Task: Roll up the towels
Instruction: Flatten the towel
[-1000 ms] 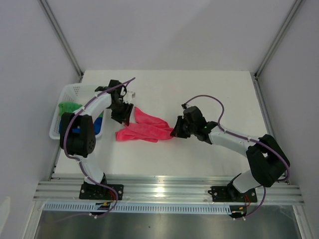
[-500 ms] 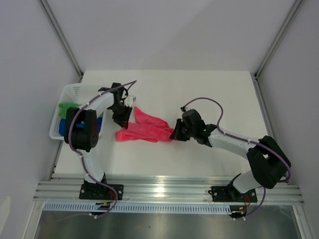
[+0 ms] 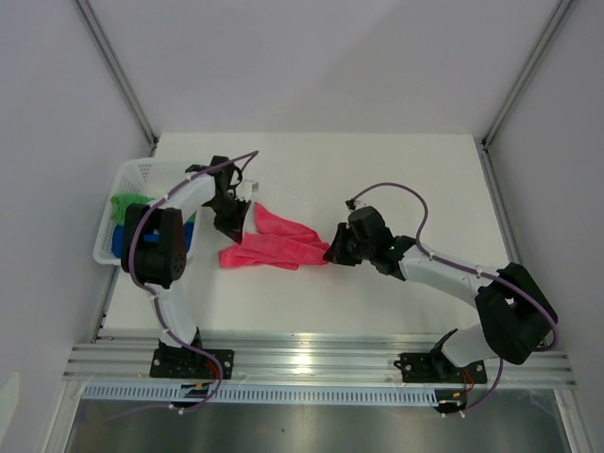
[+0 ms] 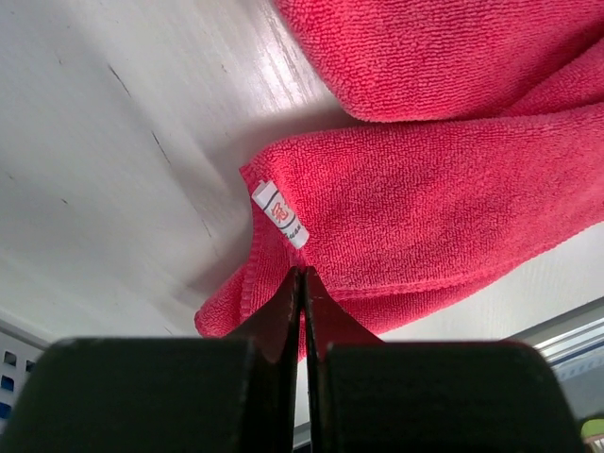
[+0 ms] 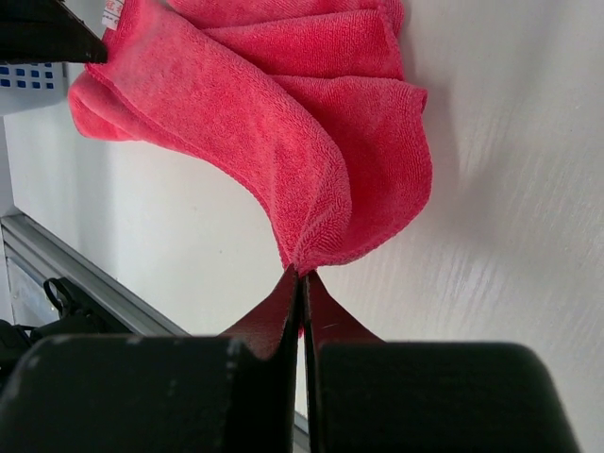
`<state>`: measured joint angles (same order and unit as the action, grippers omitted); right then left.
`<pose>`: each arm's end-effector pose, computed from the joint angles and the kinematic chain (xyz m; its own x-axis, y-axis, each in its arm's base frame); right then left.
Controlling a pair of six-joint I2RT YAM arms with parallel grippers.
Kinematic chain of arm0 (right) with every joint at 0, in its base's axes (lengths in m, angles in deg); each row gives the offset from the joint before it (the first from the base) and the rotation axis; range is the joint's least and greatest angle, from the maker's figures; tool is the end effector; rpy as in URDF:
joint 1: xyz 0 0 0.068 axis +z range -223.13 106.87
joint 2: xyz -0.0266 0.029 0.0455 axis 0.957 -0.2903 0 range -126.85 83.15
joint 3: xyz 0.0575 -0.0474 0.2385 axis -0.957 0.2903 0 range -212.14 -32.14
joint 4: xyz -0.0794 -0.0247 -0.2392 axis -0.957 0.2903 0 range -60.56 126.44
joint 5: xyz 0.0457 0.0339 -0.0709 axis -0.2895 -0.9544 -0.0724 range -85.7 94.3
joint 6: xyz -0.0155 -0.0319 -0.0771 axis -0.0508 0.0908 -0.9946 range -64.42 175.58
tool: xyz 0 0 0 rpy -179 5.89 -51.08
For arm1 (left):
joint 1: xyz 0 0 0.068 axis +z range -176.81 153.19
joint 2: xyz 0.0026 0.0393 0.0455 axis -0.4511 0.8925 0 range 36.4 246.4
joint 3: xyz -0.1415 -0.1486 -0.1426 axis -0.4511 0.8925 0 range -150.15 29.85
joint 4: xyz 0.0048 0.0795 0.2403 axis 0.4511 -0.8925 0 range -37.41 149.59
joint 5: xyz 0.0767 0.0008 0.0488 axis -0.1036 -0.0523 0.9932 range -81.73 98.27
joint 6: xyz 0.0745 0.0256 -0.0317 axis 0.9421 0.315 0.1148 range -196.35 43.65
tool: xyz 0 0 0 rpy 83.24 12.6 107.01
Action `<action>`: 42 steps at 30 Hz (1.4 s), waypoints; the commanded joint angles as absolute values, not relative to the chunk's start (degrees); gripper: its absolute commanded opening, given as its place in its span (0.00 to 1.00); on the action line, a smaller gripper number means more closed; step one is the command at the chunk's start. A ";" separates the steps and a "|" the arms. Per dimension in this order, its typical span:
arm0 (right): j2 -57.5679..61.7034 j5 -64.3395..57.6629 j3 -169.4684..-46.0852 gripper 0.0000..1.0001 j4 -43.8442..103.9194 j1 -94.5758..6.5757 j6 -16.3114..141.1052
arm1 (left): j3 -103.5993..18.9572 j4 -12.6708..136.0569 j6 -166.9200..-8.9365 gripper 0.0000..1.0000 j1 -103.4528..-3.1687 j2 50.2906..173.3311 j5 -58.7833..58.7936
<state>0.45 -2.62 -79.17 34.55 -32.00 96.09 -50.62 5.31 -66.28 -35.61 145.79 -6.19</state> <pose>0.2415 0.2228 0.1660 -0.8428 0.1201 -0.5247 -0.2292 0.8020 0.5517 0.3457 -0.0724 0.1333 -0.9351 0.3161 -0.1599 0.3462 0.9112 -0.2233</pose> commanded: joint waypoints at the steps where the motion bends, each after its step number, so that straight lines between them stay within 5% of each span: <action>1: 3.25 -0.62 -78.81 0.00 34.10 -31.91 96.36 | -51.54 4.66 -65.98 0.01 -35.07 141.79 -8.78; 12: 14.49 2.27 -85.74 0.00 42.26 -37.61 90.48 | -59.71 0.36 -67.21 0.01 -34.99 127.65 -14.32; 27: 22.60 8.87 -118.70 0.00 60.82 -36.83 77.29 | -75.09 -3.36 -70.02 0.01 -34.99 105.16 -15.73; 36: -3.47 -4.91 -143.19 0.00 64.59 -51.82 71.67 | -95.89 1.31 -73.00 0.01 -34.99 121.80 -8.81; 40: -24.38 -12.30 -172.00 0.00 64.88 -59.58 72.28 | -120.40 3.33 -78.17 0.01 -34.99 138.86 -3.96; 42: -35.39 -13.27 -186.97 0.00 59.88 -62.39 76.90 | -117.74 13.32 -81.79 0.01 -34.99 141.52 -1.59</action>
